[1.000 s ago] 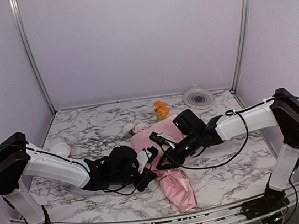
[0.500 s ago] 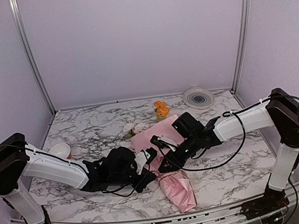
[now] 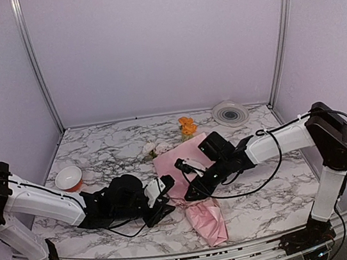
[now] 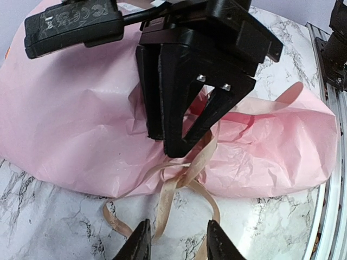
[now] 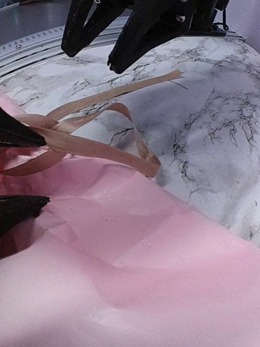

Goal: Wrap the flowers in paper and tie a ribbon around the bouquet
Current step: Cross the half-tied ribbon over the folded bouquet.

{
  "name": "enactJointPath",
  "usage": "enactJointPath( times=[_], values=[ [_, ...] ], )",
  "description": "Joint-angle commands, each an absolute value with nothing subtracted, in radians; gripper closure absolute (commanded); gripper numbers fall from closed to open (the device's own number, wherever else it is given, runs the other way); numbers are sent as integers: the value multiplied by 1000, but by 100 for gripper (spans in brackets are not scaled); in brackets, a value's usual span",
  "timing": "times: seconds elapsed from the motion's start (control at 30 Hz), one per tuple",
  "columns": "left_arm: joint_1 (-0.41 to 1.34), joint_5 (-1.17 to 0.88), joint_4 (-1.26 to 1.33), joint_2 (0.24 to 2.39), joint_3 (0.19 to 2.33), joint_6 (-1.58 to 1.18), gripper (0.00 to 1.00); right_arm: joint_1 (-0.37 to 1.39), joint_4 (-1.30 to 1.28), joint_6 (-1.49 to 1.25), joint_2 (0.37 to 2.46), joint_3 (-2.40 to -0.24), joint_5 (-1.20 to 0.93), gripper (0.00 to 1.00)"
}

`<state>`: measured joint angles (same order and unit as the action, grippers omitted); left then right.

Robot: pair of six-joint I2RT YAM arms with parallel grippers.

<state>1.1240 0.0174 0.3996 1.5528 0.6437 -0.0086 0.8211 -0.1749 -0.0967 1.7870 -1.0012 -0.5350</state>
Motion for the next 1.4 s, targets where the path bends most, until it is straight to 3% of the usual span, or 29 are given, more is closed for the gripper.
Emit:
enactJointPath(
  times=[0.0,0.13,0.27,0.4,0.93,1.1,1.37],
  values=[
    [1135,33,438,1535,632,68,65,832,-209,-69,1806,-1032,-470,71],
    [1137,38,440,1532,630,74,65,833,-188,-51,1814,-1023,-465,75],
    [1139,40,440,1525,627,66,65,833,-190,-44,1828,-1033,-459,92],
    [1138,40,440,1516,618,56,65,832,-174,-54,1817,-1031,-492,100],
    [1155,127,416,1491,607,65,65,832,-41,-173,1686,-974,-570,100],
    [1101,54,325,1588,725,46,60,832,-54,-199,1667,-971,-564,100],
    [1047,-50,124,1776,977,27,66,831,-158,-276,1520,-904,-446,97]
  ],
)
